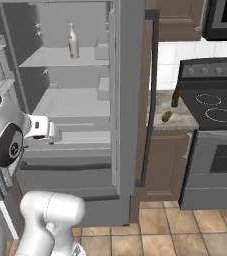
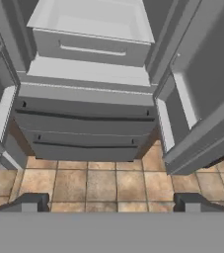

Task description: Place the liquor and beer on the top shelf of the fridge to keep them out of children's reach, and place the cucumber on lower shelves for easy access.

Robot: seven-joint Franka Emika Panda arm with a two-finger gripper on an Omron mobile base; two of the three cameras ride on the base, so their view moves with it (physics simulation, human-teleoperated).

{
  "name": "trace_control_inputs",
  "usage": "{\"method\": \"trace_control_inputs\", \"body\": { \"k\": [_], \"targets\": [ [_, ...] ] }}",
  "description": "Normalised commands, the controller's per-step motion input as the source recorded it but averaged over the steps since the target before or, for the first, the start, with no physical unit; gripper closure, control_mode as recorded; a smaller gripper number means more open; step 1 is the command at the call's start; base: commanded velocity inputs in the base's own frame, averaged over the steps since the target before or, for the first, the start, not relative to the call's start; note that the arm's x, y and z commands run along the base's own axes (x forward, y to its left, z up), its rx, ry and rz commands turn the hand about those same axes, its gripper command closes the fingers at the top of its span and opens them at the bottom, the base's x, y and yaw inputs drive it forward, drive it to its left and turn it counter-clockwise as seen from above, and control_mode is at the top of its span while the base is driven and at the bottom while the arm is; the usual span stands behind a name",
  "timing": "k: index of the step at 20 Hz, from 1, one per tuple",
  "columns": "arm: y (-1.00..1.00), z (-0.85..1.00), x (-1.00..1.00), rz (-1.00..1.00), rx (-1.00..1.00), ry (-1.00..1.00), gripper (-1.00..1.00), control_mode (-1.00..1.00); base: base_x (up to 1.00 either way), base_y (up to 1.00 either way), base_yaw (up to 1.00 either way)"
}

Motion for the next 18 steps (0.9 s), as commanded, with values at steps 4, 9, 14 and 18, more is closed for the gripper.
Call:
{"method": "trace_control_inputs", "body": {
  "k": [4, 9, 14, 18],
  "targets": [
    [0.00, 0.00, 0.00, 0.00, 0.00, 0.00, -1.00, 1.00, -0.51, -0.77, -0.19],
    [0.00, 0.00, 0.00, 0.00, 0.00, 0.00, -1.00, 1.00, -0.12, -0.81, -0.44],
    [0.00, 0.00, 0.00, 0.00, 0.00, 0.00, -1.00, 1.00, 0.06, -0.62, -0.48],
    [0.00, 0.00, 0.00, 0.00, 0.00, 0.00, -1.00, 1.00, 0.32, -0.58, -0.38]
  ]
}}
